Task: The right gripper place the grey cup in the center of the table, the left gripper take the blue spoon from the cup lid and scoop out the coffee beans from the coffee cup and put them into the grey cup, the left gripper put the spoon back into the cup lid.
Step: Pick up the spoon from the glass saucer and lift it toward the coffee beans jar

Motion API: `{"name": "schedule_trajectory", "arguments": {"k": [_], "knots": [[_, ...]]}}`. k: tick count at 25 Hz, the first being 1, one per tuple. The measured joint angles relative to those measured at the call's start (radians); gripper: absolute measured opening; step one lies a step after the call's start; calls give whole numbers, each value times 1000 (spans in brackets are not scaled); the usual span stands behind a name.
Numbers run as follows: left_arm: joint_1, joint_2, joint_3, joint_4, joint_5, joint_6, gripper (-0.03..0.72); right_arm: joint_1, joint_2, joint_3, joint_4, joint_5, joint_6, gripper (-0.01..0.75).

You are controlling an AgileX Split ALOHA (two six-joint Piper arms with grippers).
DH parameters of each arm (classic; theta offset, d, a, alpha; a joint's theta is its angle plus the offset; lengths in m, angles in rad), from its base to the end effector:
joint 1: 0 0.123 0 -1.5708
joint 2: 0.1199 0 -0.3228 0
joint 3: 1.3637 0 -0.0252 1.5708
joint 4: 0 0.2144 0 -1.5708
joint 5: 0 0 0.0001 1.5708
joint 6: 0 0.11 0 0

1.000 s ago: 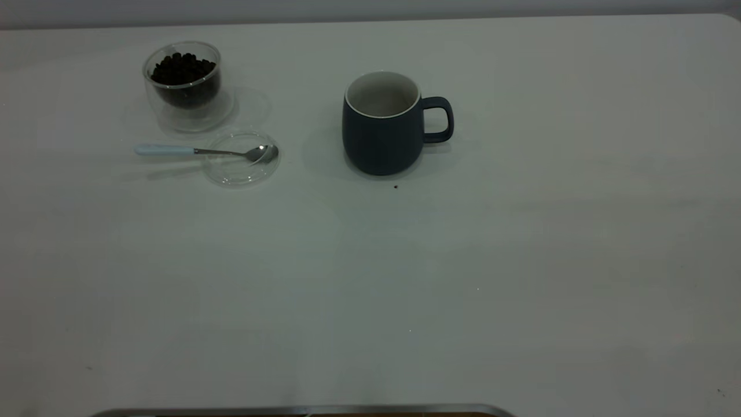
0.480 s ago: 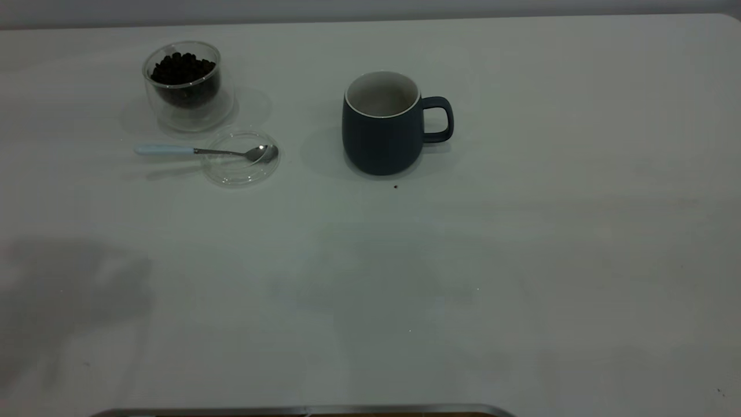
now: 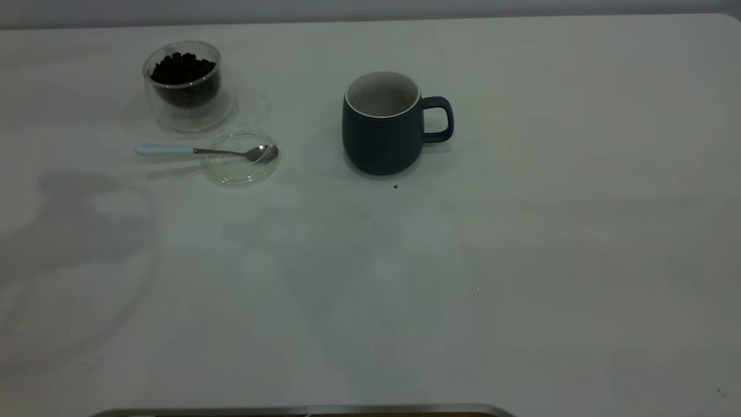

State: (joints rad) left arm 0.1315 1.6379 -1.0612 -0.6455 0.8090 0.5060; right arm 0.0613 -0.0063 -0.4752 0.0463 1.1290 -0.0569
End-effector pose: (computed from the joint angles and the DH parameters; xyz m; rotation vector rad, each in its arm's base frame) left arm 0.3018 -0.0084 0.2698 -0.0212 2.6732 -0.5689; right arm -0.0607 0.0009 0.2378 -0.1294 2.1268 0.0589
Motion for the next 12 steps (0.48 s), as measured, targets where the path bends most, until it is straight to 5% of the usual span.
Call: {"name": "schedule_trajectory", "arguments": {"k": [12], "knots": [[196,419,-125,-244,141,353,592,0,0,0,1,0,-3,588]]}}
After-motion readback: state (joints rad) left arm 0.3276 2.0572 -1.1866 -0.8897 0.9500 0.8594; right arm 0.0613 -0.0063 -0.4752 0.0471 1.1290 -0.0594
